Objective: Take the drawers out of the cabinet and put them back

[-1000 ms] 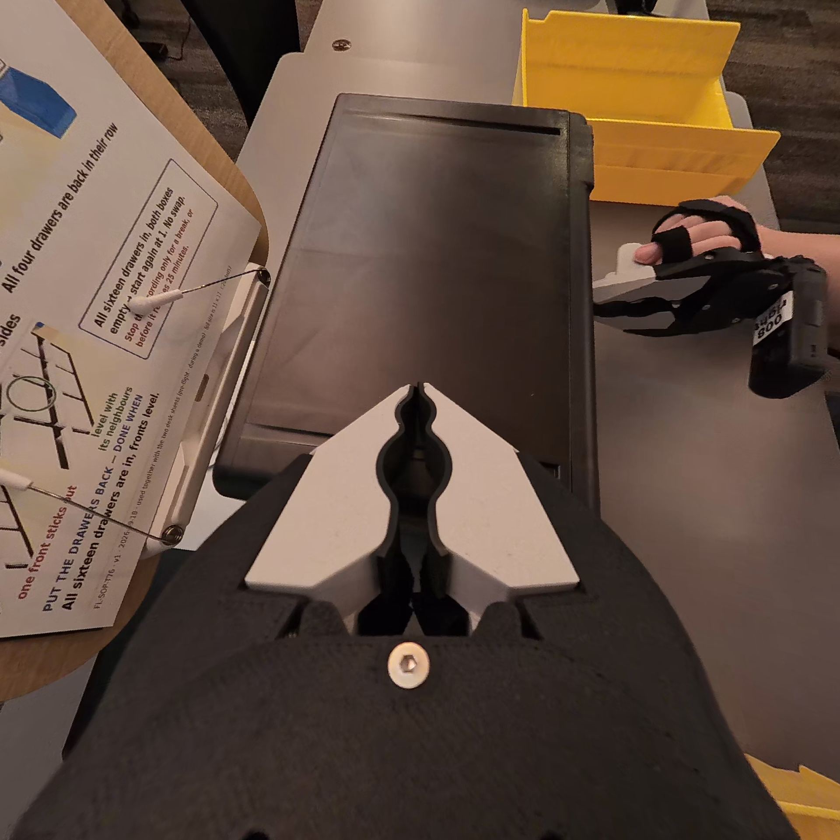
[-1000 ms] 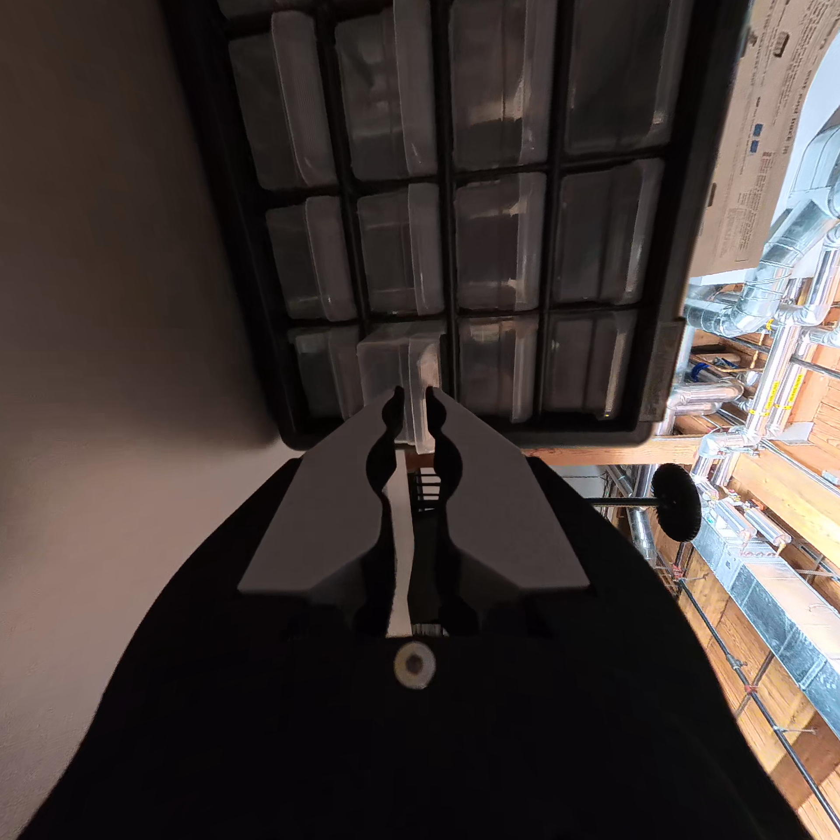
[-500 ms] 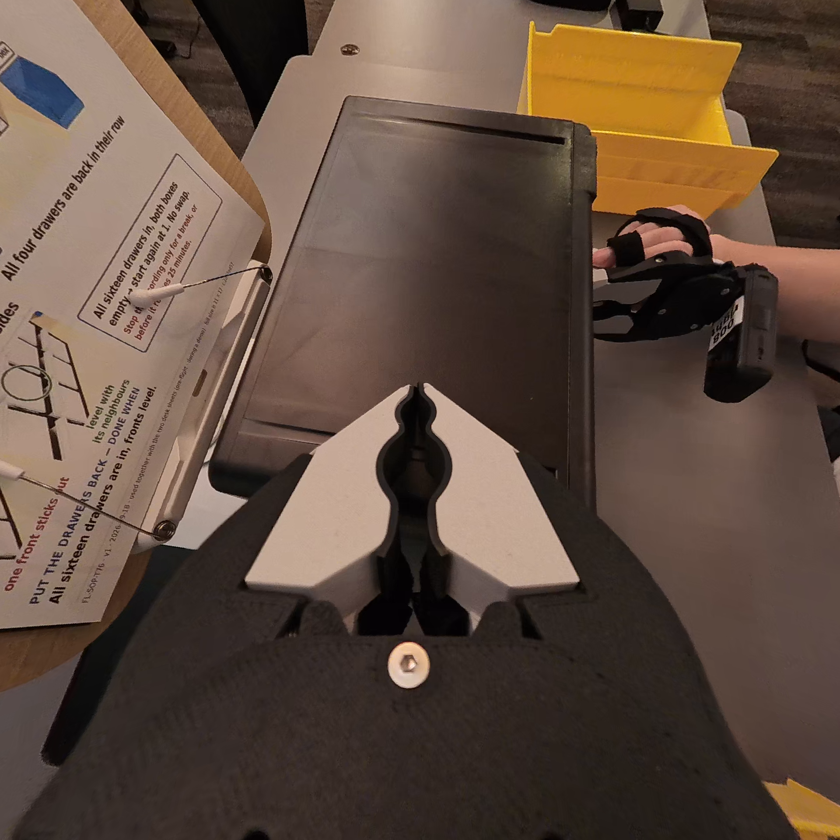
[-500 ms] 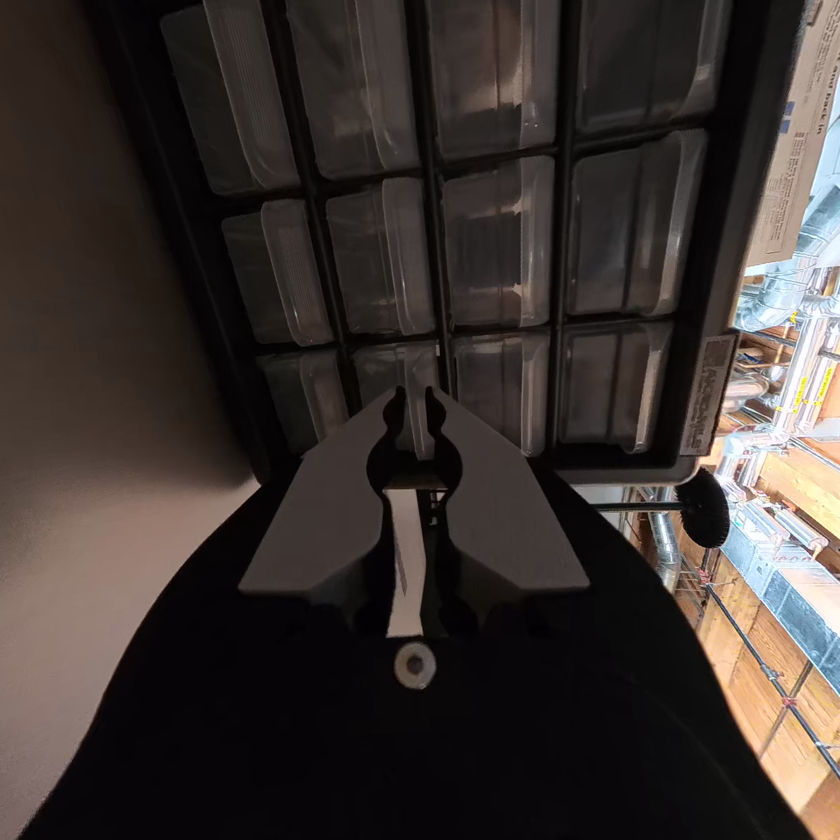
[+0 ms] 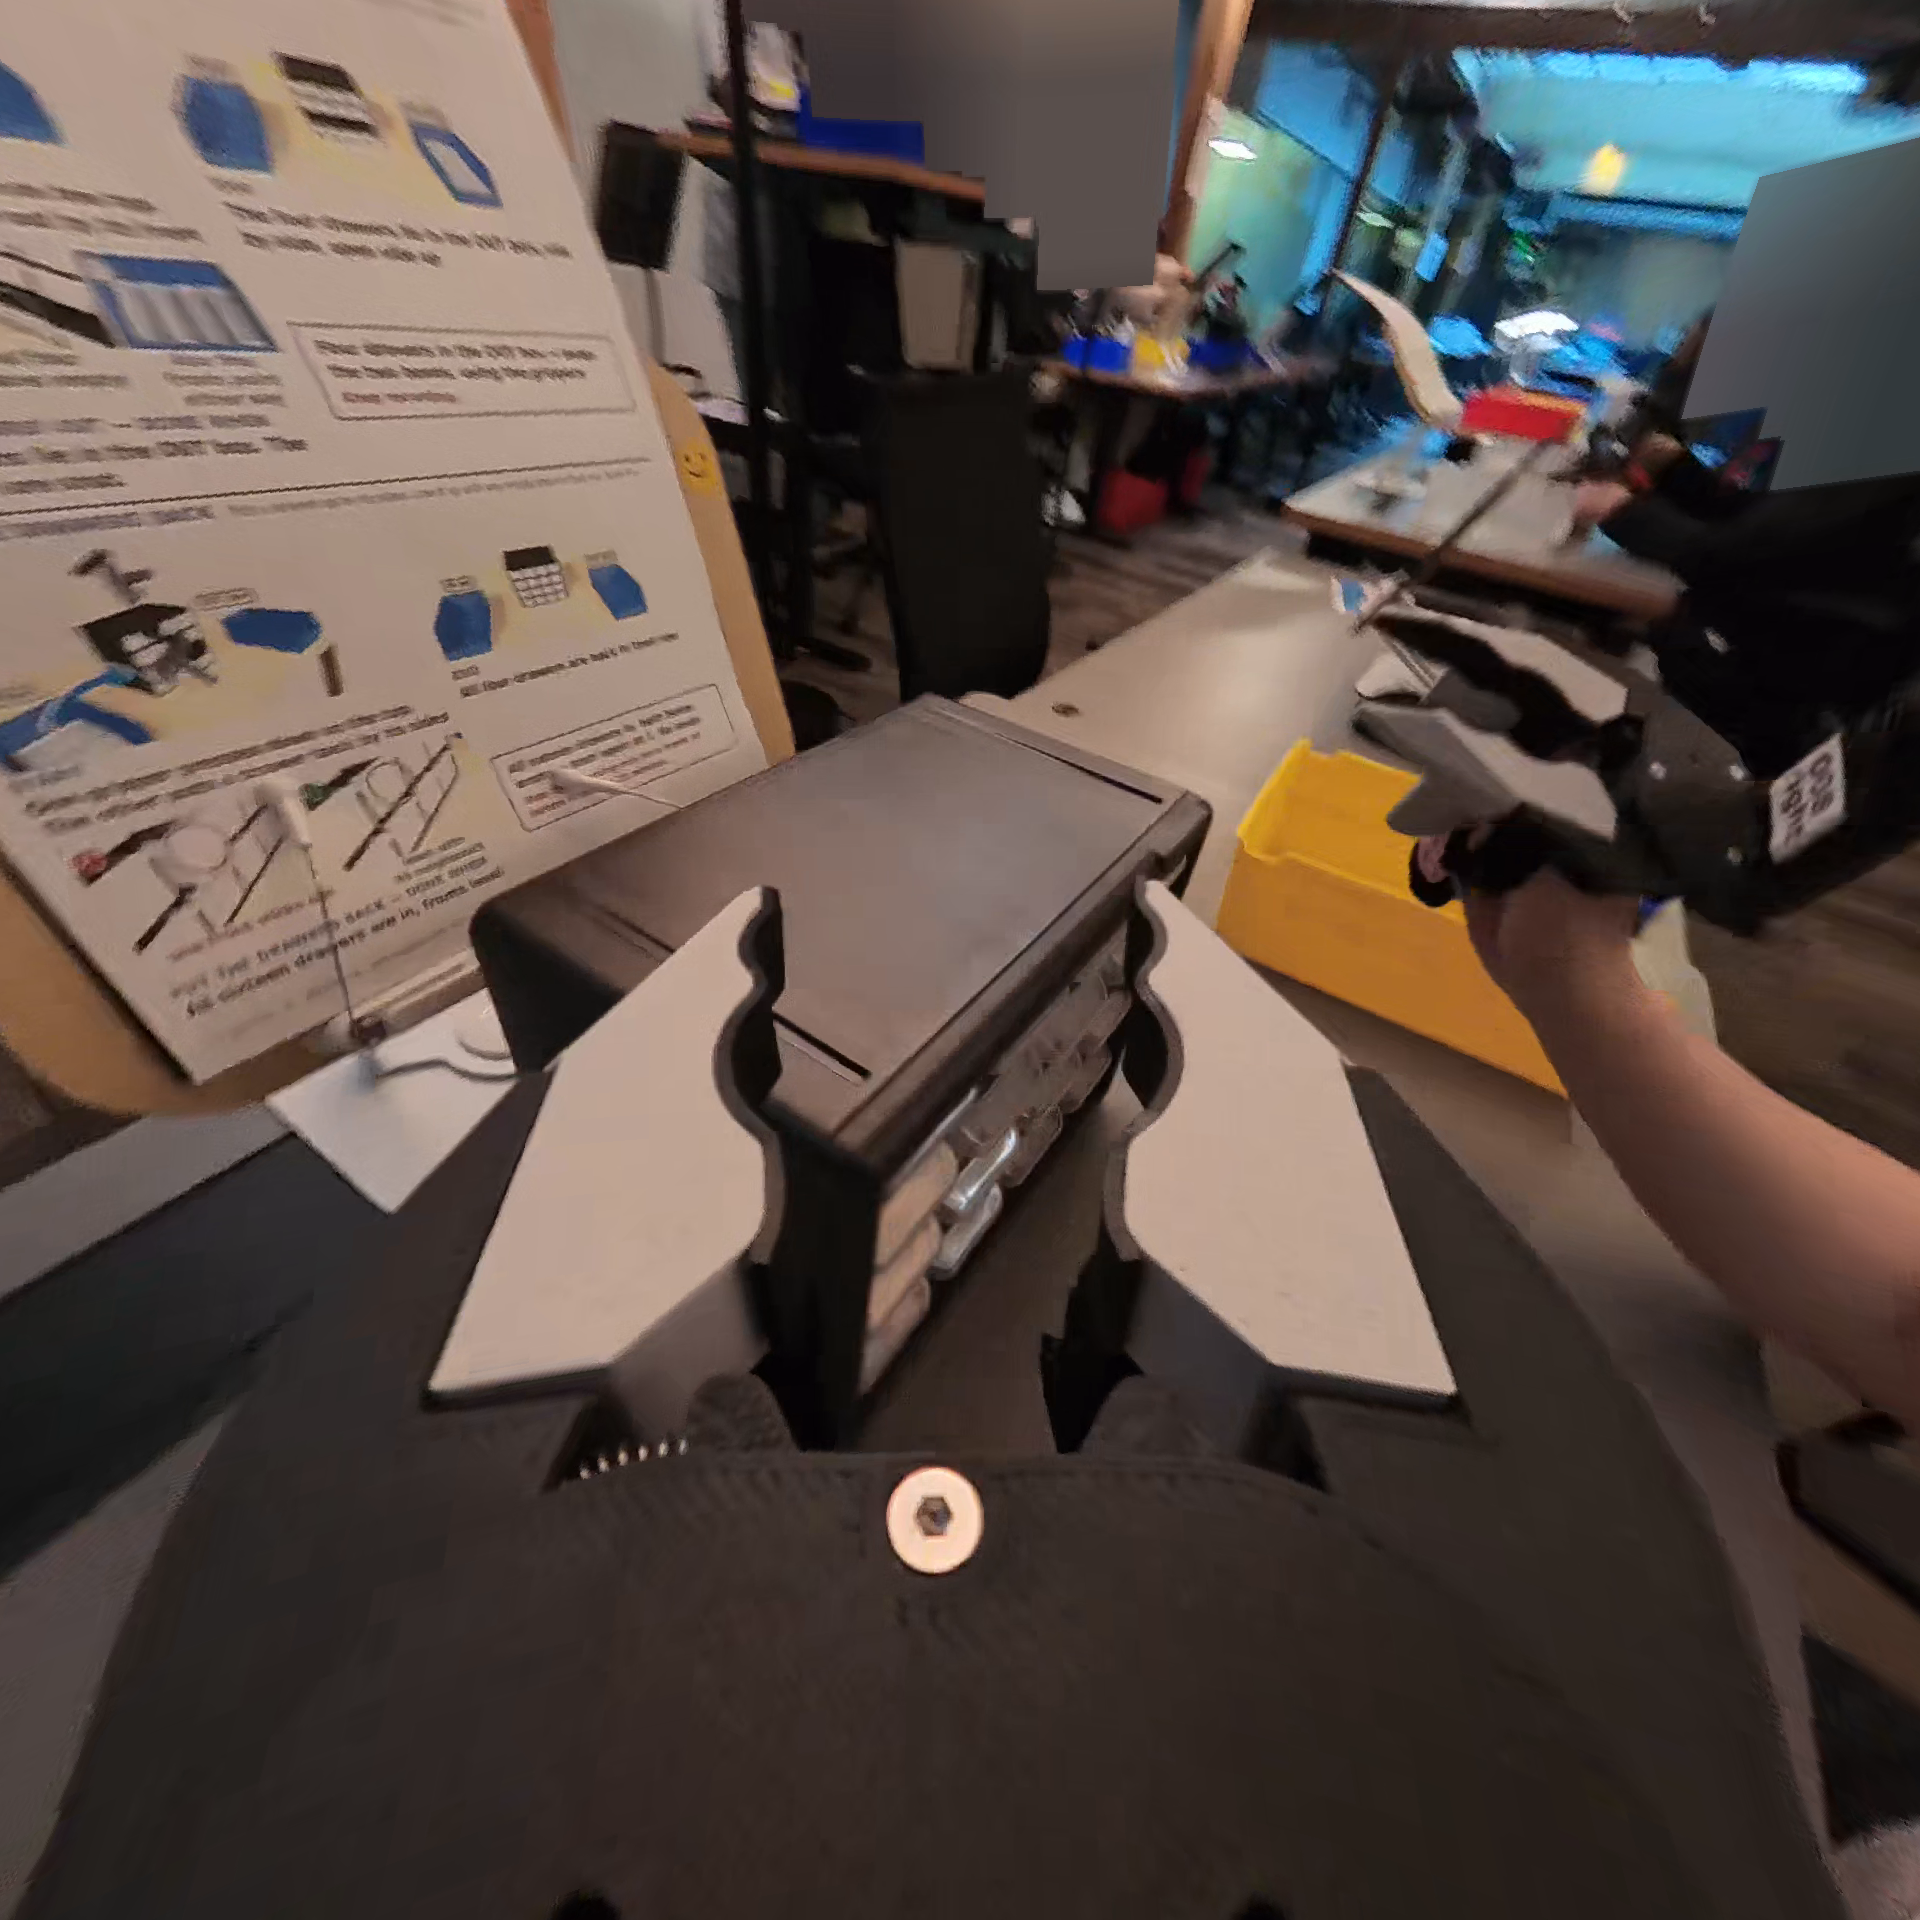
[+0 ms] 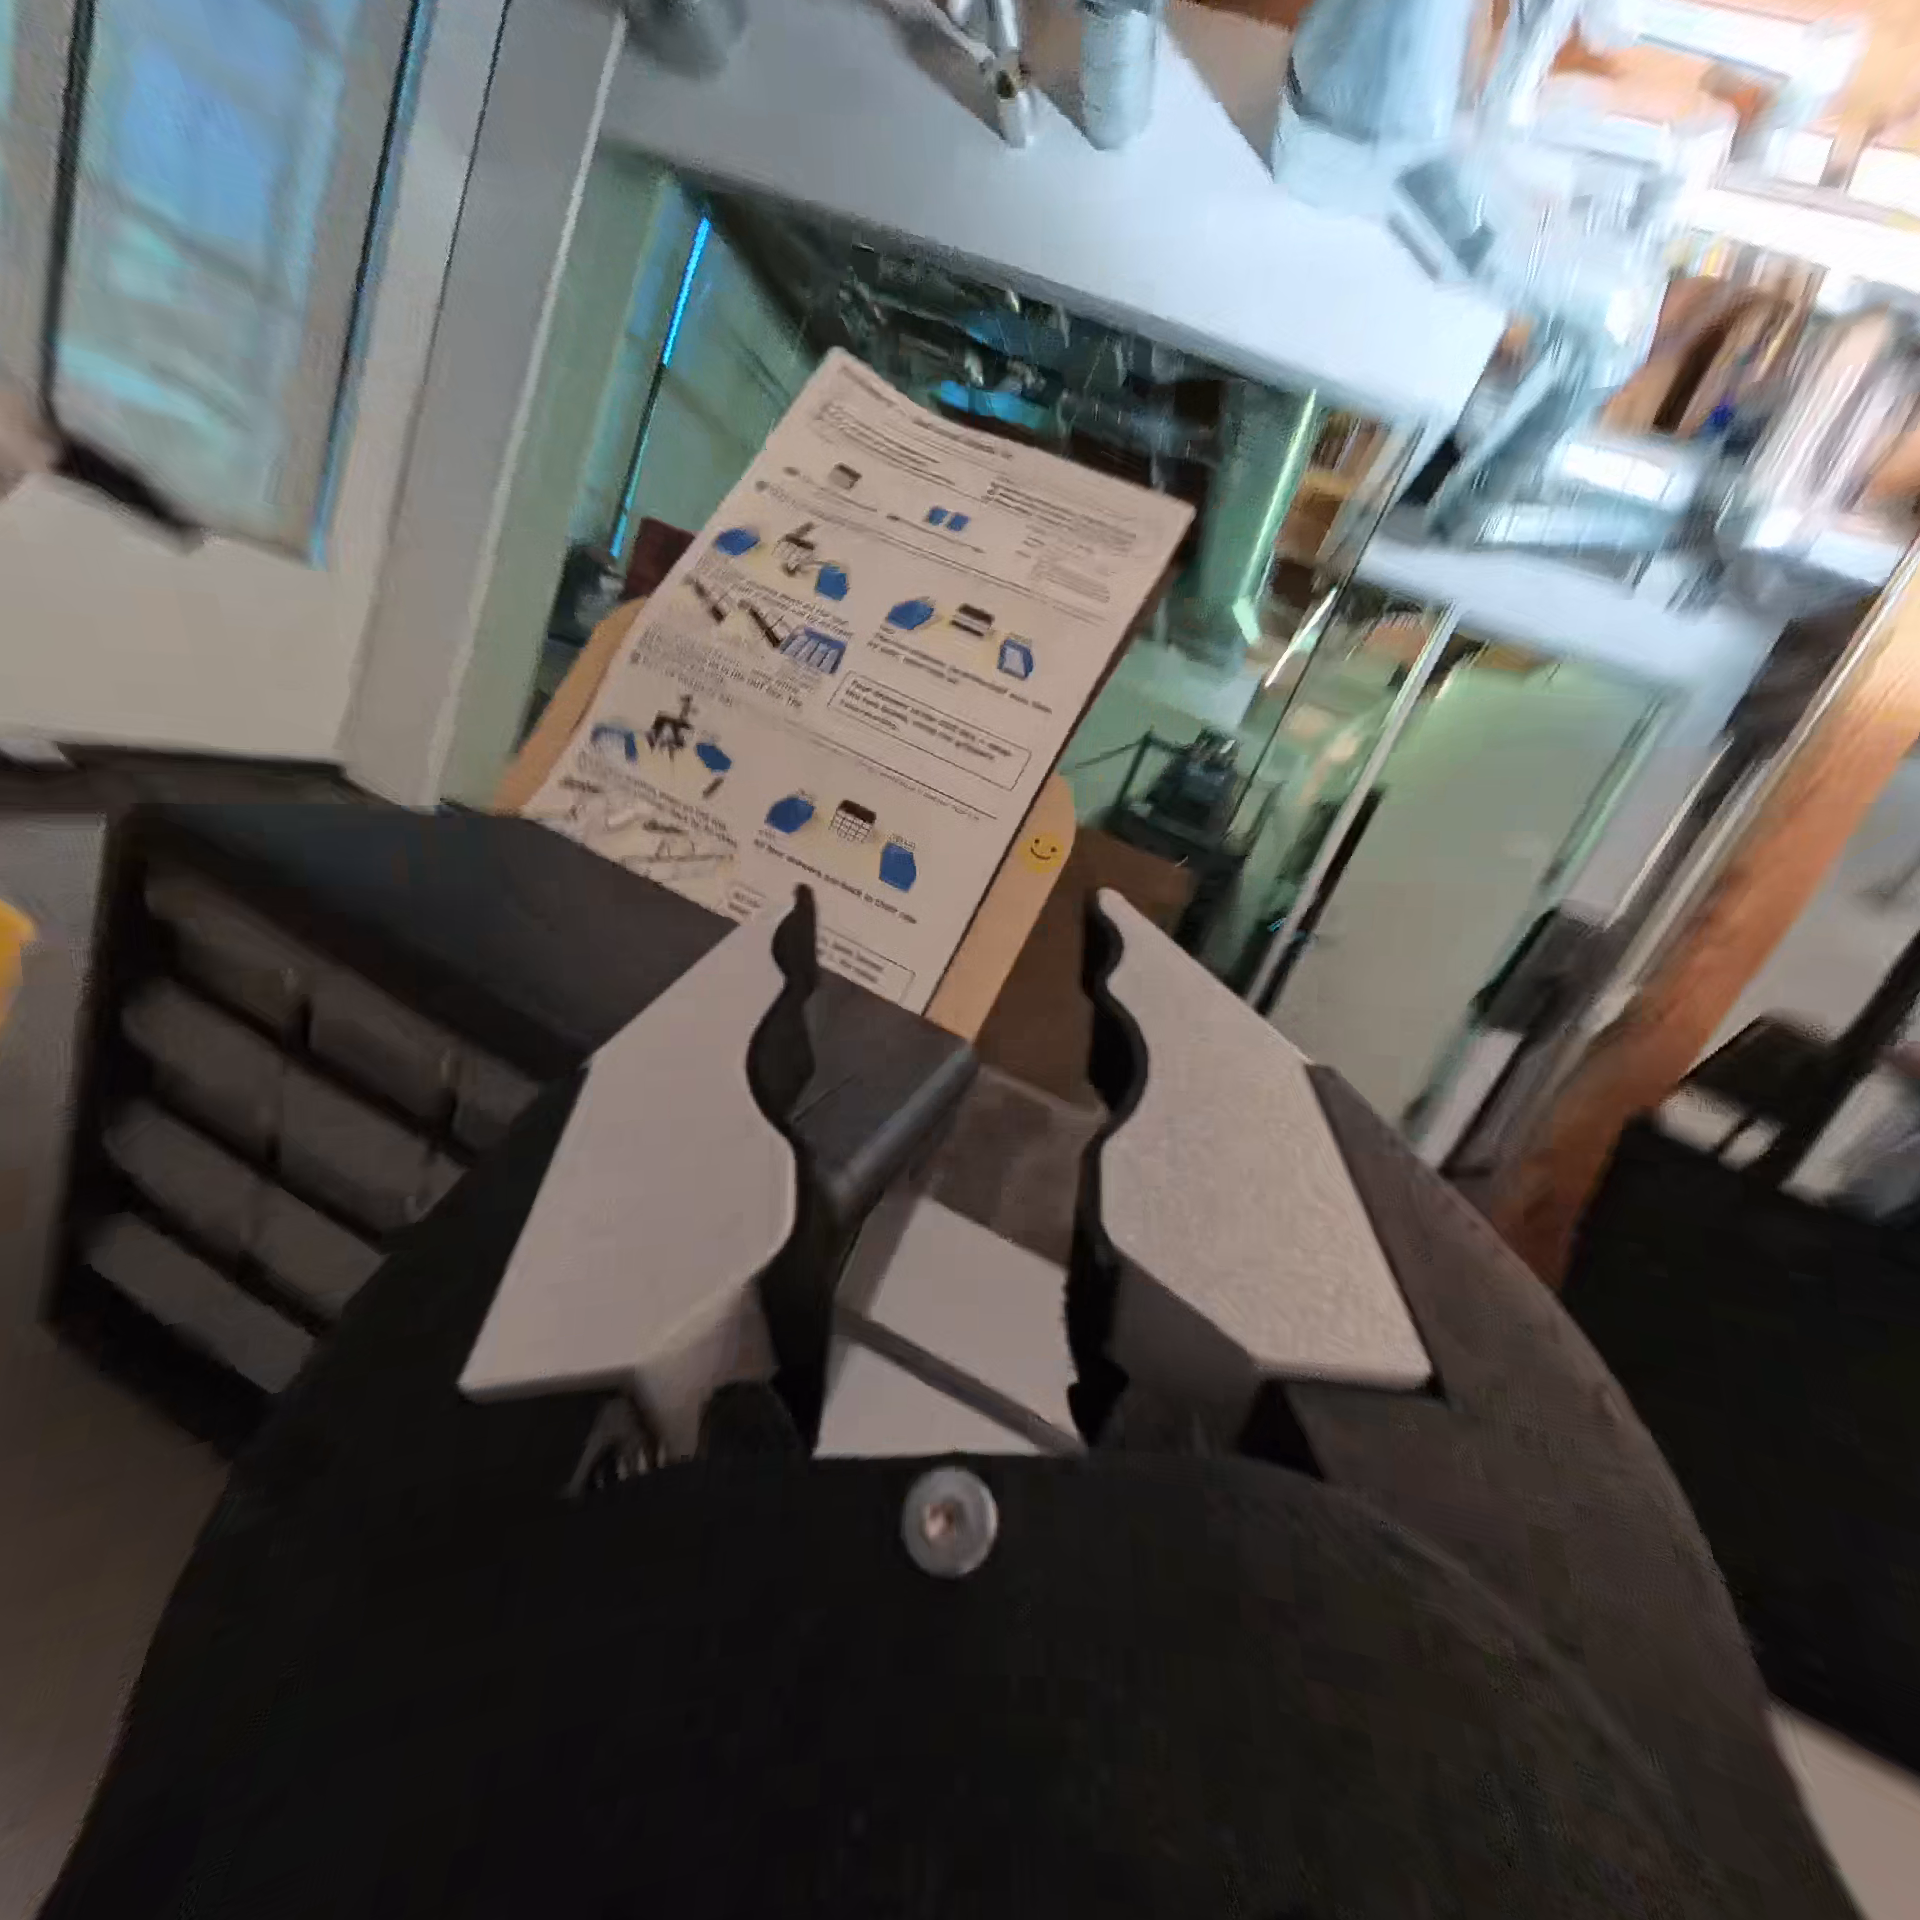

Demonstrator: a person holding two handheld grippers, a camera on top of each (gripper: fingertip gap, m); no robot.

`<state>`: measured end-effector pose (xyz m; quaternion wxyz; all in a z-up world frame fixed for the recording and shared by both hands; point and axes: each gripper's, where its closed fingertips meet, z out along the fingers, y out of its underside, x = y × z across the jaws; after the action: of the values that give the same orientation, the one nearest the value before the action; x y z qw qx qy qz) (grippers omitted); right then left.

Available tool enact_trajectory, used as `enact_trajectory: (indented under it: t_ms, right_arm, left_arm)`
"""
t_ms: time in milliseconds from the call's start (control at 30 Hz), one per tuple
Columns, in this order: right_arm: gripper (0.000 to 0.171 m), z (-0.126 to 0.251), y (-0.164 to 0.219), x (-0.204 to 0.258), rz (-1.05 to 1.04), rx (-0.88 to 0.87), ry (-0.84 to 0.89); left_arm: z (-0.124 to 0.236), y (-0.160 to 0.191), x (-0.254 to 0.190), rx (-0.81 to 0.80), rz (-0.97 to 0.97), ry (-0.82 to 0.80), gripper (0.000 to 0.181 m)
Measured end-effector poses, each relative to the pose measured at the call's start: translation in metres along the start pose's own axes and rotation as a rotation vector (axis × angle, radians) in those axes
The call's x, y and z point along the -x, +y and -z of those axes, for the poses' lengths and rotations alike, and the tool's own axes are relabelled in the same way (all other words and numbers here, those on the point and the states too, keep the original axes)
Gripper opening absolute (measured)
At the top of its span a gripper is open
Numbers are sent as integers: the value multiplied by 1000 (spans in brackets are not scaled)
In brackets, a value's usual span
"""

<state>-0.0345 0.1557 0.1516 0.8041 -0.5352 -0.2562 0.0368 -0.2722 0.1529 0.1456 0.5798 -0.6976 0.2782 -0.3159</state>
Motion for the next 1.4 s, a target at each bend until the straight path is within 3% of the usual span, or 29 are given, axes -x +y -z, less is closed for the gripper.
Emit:
enact_trajectory:
  t_ms: [67,133,200,300,467,667,900,1067,1267,1400]
  right_arm:
    - [73,-13,2,-18,-215,48,-49]
    - [81,-23,14,-20,-447,117,-128]
    - [83,-30,5,-17,-568,52,-200]
    - [88,-34,13,1,-503,79,-294]
    - [87,-27,44,12,-437,196,-412]
    - [75,-22,64,7,-598,218,-499]
    - [74,-24,86,20,-511,276,-535]
    - [67,-29,94,32,-575,290,-575]
    - [49,-28,99,33,-559,278,-590]
    - [58,-25,97,36,-581,272,-626]
  left_arm:
    - [13,-5,-9,-79,30,-81,76]
    - [21,-4,-10,-141,62,-180,82]
    - [24,-1,-9,-178,82,-251,87]
    - [23,-1,-13,-268,97,-260,92]
    - [33,-14,-15,-459,139,-102,83]
    - [12,20,3,-254,115,-92,80]
    - [-3,30,5,-123,-12,-169,80]
    - [-16,43,12,-40,-17,-180,85]
    - [-15,71,27,86,41,-177,78]
    - [-16,88,26,141,99,-114,70]
